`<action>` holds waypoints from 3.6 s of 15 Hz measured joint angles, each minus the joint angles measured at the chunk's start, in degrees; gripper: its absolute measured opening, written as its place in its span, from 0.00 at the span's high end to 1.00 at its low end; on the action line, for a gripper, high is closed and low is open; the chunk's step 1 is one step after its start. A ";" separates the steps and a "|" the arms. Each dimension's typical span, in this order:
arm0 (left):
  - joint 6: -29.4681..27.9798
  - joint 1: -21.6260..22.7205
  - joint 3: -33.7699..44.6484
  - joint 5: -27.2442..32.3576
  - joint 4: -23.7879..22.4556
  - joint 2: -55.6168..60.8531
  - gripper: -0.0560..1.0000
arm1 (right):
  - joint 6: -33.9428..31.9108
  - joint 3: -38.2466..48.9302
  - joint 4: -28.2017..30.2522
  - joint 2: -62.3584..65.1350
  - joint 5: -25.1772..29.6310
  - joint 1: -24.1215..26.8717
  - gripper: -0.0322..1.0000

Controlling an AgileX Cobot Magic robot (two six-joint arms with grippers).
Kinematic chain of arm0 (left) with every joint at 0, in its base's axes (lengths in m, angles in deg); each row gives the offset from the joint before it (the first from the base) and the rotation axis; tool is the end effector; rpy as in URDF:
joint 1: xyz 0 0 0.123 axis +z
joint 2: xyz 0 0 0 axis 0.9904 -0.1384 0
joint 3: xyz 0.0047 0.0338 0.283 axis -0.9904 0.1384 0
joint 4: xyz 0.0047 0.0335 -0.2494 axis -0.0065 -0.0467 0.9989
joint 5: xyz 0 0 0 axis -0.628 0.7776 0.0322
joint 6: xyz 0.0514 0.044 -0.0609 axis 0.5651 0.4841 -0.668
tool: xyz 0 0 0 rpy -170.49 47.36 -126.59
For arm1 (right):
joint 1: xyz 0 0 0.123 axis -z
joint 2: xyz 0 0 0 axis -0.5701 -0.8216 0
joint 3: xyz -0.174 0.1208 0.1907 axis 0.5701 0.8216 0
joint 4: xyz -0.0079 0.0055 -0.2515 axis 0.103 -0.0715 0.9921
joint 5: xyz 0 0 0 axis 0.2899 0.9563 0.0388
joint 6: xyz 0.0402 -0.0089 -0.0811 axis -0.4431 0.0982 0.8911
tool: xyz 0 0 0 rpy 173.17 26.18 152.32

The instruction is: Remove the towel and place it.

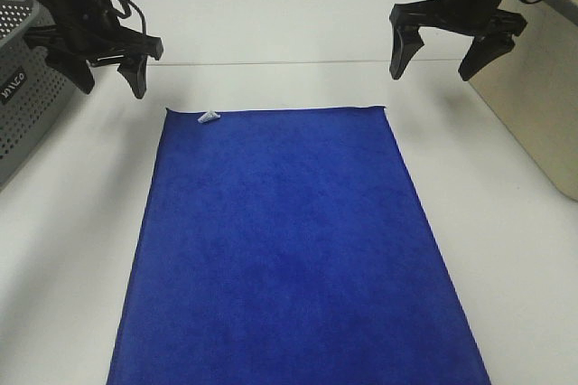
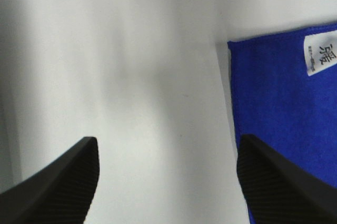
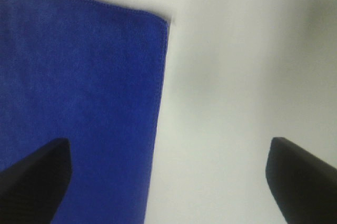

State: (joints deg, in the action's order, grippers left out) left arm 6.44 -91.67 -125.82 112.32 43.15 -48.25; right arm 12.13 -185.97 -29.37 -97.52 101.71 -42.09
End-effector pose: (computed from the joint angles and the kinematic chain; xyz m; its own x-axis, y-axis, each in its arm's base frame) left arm 0.4995 -0.0847 0.1770 -0.9670 0.0811 -0.2417 0.0885 0.9959 -0.0198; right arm 0.4829 0.0789 0.2047 -0.9661 -0.1093 -0.2340 -0.1537 0.9715 0.1808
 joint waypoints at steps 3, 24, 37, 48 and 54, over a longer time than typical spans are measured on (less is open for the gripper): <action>0.00 0.00 -5.61 2.75 0.80 -4.98 0.29 | 0.11 -5.73 -1.09 -6.19 -0.11 0.00 0.03; 1.60 0.00 -9.17 -1.83 15.58 -13.06 0.29 | 4.76 -12.03 -10.54 -17.48 -0.63 0.00 0.06; 4.70 -4.18 -9.22 -6.59 15.81 -13.98 0.67 | 10.03 -12.61 -17.88 -20.05 -7.51 0.11 0.59; 9.17 -4.64 -15.30 -6.59 13.24 -15.13 0.92 | 14.44 -20.17 -16.33 -21.14 -6.88 0.11 0.95; 9.17 -4.70 -21.08 -11.97 10.71 -15.13 0.92 | 14.50 -25.38 -13.41 -21.14 -11.12 0.11 0.95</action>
State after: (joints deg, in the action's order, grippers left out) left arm 15.60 -96.37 -146.90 100.34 53.87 -63.37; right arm 26.63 -211.35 -42.78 -118.66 90.60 -41.98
